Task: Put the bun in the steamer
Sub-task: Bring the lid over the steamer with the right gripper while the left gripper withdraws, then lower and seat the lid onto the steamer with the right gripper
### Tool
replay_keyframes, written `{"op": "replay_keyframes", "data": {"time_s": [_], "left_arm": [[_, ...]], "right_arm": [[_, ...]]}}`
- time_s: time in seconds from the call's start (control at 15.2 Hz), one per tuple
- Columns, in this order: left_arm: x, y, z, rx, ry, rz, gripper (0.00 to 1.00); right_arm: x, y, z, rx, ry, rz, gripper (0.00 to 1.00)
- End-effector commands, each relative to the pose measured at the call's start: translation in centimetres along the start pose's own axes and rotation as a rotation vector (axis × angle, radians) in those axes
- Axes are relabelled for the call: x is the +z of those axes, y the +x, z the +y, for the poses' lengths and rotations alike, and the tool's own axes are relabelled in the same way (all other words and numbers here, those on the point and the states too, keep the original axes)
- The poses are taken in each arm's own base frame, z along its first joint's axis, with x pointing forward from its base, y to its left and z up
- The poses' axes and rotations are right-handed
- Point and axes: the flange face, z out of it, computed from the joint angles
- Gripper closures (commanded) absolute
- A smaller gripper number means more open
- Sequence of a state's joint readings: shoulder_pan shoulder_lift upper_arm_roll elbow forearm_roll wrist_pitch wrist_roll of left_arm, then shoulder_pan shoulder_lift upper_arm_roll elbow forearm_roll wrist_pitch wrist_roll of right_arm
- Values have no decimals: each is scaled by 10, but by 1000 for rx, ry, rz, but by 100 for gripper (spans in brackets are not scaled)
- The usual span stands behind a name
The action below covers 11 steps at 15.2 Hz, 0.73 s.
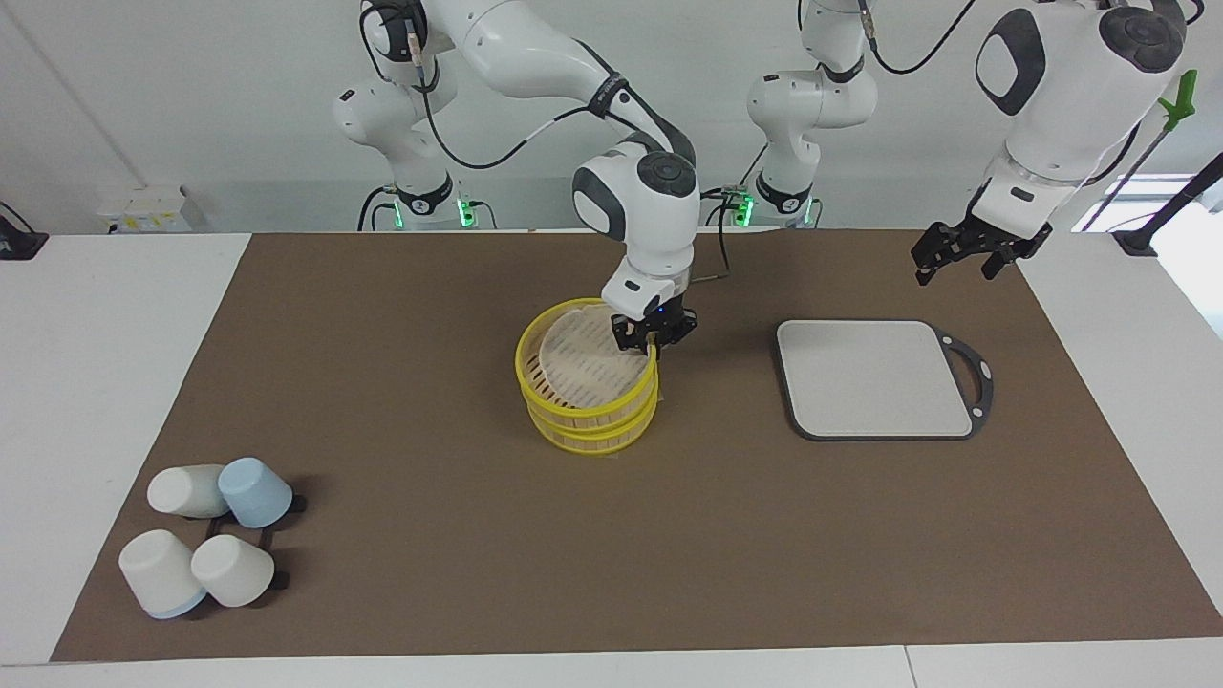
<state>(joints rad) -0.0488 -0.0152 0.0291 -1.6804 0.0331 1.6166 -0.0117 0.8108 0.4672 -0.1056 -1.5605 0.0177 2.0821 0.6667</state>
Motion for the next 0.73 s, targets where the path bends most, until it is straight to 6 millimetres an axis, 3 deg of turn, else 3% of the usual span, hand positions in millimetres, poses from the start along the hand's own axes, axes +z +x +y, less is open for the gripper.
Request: {"op": "replay_keyframes", "data": {"time_s": [0.0, 0.66], "left_arm": [[-13, 1, -1, 10, -44, -2, 0], [-16, -2, -6, -4, -80, 4, 0]], "right_arm": [[4, -8, -8, 24, 14, 2, 100], [15, 5, 8, 11, 34, 31, 100]]}}
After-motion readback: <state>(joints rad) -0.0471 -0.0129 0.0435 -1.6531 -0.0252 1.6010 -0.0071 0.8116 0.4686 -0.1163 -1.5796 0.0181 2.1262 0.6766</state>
